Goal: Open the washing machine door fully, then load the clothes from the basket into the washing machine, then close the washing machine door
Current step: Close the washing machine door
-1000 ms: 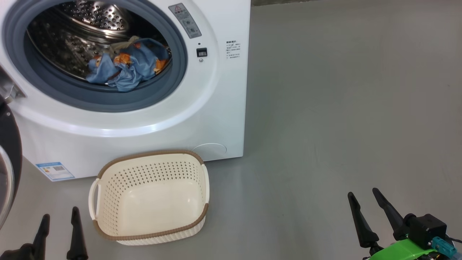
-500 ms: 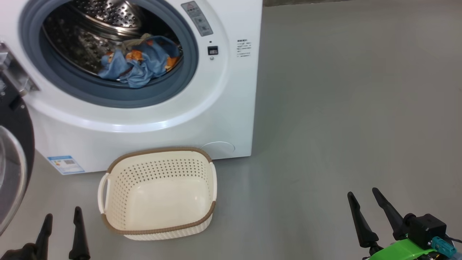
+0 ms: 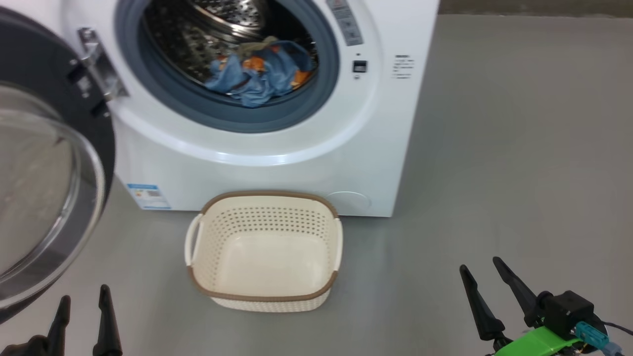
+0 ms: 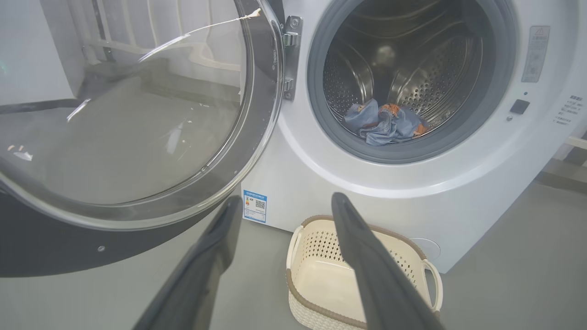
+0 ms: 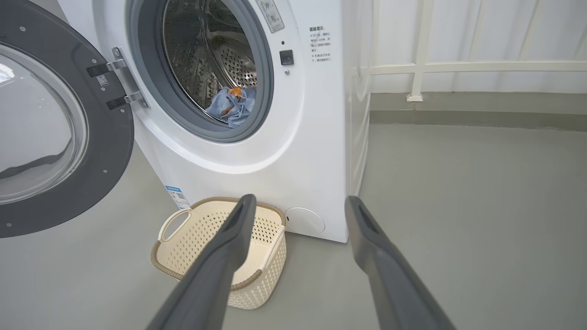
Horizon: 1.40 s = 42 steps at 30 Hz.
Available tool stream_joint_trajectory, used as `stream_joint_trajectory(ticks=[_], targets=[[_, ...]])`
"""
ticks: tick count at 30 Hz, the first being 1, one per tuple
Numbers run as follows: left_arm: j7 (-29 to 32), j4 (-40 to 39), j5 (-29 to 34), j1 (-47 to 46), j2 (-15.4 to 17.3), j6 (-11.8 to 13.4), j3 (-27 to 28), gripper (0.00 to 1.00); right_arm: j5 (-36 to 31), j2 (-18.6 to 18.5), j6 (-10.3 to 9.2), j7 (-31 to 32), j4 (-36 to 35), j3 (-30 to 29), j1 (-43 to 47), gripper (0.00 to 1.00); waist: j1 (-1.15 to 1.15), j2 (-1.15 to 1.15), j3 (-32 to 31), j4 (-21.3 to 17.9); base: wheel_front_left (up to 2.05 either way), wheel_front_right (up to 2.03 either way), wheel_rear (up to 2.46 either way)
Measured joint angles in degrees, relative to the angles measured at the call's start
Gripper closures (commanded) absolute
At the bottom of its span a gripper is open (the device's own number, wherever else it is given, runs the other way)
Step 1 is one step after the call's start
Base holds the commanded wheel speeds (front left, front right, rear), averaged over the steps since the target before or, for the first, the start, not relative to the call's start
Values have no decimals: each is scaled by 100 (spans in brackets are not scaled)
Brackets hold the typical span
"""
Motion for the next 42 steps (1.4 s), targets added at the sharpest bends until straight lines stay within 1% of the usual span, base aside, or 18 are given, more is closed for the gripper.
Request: stream_joint_trajectory(ticks=[4,5,9,10,11,12,21,22,27,32,36,42], targets=[[0,0,-2,2,-30,0,8,0,2,-23,0,0,9,107,-121,0,0,0,-3,323,0,0,0],[0,1,-8,3,-43,0,10,0,2,-38,0,0,21,179,-140,0,0,0,-4,493,0,0,0],[0,25,-19,6,-81,0,24,0,3,-62,0,0,24,277,-219,0,0,0,-6,841,0,0,0],[0,25,-19,6,-81,0,24,0,3,-62,0,0,24,277,-219,0,0,0,-6,841,0,0,0],[0,27,-31,10,-87,0,26,0,3,-70,0,0,24,310,-224,0,0,0,-8,931,0,0,0],[0,27,-43,38,-101,0,27,0,4,-79,0,0,29,355,-226,0,0,0,-12,1103,0,0,0],[0,30,-43,104,-160,0,40,0,44,-93,0,0,54,396,-227,0,0,0,-26,1831,0,0,0],[0,30,-43,104,-160,0,40,0,44,-93,0,0,54,396,-227,0,0,0,-26,1831,0,0,0],[0,22,-43,106,-174,0,68,0,43,-99,0,0,60,404,-227,0,0,0,-25,2151,0,0,0],[0,10,-42,115,-204,0,100,0,43,-99,0,0,70,419,-227,0,0,0,-32,2354,0,0,0],[0,-8,-41,127,-211,0,111,0,43,-99,0,0,70,425,-227,0,0,0,-42,2431,0,0,0],[0,-92,-41,156,-241,0,164,0,43,-101,0,0,67,456,-228,0,0,0,12,2431,0,0,0]])
